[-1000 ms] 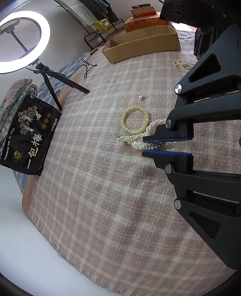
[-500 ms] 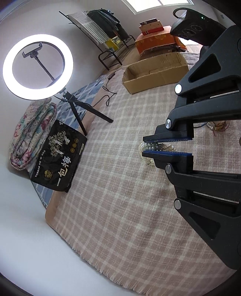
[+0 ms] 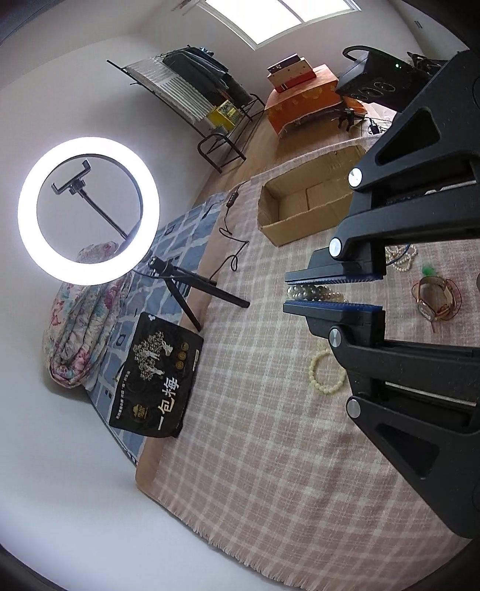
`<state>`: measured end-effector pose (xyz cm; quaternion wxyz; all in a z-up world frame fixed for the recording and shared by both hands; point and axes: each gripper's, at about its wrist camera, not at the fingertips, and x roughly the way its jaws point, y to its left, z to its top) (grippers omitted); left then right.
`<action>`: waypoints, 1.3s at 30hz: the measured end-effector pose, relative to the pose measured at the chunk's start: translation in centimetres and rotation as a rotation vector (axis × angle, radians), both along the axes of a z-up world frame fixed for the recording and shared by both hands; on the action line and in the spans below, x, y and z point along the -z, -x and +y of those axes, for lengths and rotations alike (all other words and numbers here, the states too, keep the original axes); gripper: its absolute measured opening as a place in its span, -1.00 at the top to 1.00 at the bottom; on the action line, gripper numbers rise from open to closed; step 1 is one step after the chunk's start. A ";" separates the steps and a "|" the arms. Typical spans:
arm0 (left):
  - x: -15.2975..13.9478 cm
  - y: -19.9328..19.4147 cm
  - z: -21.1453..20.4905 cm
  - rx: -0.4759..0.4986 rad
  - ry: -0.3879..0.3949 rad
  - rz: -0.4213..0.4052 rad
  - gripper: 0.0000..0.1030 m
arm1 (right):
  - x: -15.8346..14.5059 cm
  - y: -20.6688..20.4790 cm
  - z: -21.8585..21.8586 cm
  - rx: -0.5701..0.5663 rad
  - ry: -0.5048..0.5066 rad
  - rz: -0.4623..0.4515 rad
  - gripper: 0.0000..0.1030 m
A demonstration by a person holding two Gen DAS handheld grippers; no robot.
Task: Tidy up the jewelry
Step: 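Carry the pearl necklace and blue bangle over the cardboard box with both tools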
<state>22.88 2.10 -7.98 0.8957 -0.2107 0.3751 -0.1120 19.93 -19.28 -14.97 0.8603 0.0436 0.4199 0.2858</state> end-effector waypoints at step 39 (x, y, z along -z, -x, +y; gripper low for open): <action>-3.6 -12.4 -23.2 0.275 -0.102 -0.067 0.89 | 0.5 -3.2 -19.3 0.404 0.070 -0.031 0.97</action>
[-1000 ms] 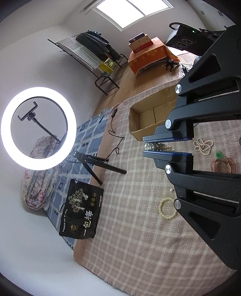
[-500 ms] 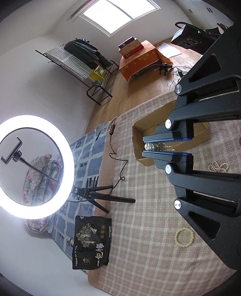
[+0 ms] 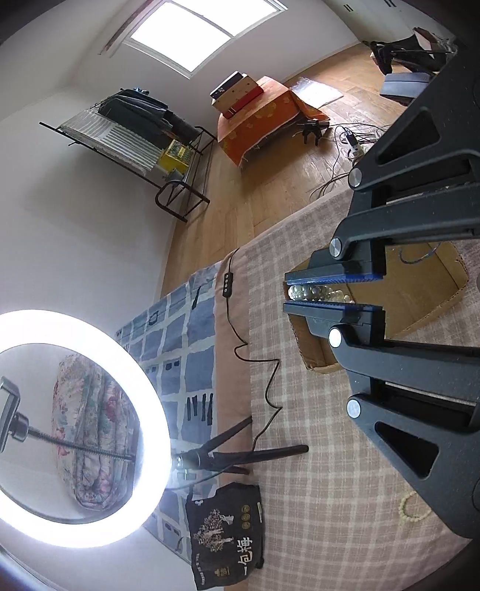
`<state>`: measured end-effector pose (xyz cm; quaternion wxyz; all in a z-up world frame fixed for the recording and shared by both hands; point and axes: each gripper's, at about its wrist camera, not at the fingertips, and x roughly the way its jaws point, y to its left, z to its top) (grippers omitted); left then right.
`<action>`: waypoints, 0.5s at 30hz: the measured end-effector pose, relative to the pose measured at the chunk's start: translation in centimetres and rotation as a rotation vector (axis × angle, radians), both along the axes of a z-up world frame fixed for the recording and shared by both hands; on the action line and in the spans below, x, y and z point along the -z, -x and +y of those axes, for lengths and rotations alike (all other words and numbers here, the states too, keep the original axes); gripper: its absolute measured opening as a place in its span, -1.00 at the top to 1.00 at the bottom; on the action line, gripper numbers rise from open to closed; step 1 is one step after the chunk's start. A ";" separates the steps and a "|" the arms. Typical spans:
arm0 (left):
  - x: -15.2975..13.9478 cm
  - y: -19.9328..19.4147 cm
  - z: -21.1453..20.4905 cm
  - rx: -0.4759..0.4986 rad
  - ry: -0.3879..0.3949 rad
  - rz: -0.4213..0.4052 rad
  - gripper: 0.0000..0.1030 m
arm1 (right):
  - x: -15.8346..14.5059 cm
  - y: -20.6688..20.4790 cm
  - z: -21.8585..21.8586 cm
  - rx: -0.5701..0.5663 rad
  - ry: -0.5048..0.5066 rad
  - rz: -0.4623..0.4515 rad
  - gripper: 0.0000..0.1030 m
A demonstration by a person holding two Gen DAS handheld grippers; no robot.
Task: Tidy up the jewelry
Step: 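Carry the pearl necklace and blue bangle over the cardboard box with both tools, then open the left tool to drop the necklace into the box while the right tool releases the bangle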
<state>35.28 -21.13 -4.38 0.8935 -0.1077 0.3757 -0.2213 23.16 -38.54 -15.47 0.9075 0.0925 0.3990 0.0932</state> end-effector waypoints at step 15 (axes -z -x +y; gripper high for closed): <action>5.6 -5.1 -5.4 0.073 -0.098 0.092 0.04 | 1.1 -0.8 -0.7 0.039 0.044 0.024 0.27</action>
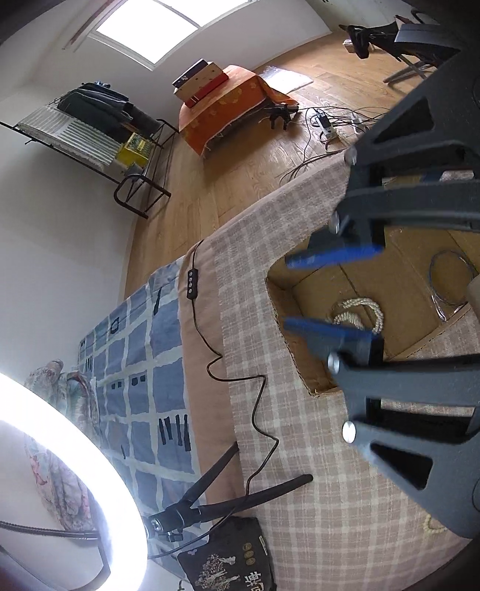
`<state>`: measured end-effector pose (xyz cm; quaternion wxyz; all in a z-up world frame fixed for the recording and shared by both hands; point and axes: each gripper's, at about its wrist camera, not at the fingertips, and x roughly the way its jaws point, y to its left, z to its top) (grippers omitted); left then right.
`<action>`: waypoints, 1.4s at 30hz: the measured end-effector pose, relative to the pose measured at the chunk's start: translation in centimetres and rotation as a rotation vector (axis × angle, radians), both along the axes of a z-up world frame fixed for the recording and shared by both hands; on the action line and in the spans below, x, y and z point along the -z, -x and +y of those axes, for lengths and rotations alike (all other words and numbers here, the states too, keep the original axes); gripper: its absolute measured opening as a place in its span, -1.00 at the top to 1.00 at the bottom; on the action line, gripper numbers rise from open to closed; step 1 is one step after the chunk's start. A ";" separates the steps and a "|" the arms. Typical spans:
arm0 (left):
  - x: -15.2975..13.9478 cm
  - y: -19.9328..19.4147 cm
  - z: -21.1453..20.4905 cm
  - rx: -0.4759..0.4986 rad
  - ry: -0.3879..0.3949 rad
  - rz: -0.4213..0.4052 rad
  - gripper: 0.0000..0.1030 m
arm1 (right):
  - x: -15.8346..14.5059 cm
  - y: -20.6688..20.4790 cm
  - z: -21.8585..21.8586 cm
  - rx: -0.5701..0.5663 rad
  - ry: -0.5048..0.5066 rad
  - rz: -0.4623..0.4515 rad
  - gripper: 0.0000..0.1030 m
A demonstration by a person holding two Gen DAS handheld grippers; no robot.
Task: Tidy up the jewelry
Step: 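Open the left tool to drop the necklace into the box while the right tool releases the bangle, then move the left tool to the yellow bead bracelet while the right tool approaches the watch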
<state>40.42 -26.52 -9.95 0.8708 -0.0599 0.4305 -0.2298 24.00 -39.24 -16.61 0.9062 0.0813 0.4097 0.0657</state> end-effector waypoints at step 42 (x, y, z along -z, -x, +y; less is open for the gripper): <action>-4.3 12.5 21.6 -0.220 -0.092 -0.117 -0.16 | -3.2 5.5 9.9 -0.205 0.157 -0.203 -0.77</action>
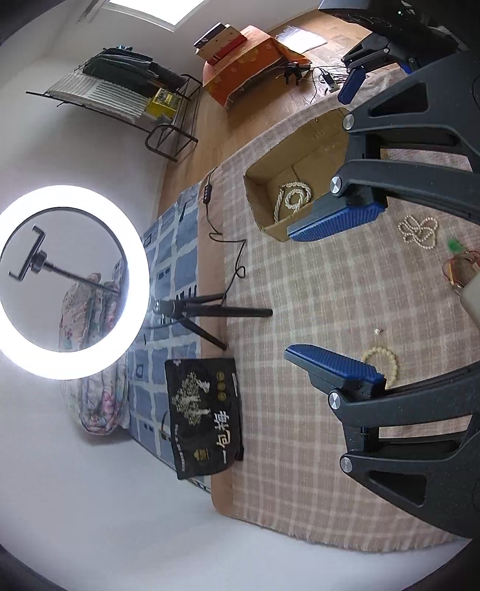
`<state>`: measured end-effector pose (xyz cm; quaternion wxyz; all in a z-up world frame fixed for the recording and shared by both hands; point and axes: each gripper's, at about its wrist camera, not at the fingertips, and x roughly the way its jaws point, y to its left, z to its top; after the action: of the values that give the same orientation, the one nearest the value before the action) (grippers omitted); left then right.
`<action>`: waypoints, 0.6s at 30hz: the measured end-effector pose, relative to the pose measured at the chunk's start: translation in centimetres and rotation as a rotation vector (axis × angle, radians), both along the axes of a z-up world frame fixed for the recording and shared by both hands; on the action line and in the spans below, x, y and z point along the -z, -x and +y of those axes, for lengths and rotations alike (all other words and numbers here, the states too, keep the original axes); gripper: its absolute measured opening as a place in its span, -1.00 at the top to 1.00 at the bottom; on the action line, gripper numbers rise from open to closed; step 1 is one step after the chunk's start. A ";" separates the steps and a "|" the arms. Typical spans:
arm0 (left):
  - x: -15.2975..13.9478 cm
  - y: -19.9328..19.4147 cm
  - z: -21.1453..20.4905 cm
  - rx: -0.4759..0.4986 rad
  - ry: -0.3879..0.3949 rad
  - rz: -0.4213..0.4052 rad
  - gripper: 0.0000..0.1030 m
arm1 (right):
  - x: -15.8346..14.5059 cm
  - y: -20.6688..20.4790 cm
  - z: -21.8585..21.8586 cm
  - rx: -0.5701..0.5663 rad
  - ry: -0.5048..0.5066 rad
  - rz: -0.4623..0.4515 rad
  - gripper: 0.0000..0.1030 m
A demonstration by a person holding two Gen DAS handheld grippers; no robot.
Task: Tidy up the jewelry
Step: 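Move the left tool to the yellow bead bracelet while the right tool approaches the watch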
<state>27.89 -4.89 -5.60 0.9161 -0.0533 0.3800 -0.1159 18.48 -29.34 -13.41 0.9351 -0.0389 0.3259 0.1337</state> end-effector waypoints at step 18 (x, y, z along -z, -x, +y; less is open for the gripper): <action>9.1 3.6 8.9 -0.134 -0.001 0.135 -0.15 | 6.0 1.8 7.1 -0.272 0.011 0.217 -0.01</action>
<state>24.29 4.05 -14.67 0.8941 -0.0858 0.4367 -0.0502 16.73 -22.23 -19.39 0.8675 -0.0729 0.4174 0.2605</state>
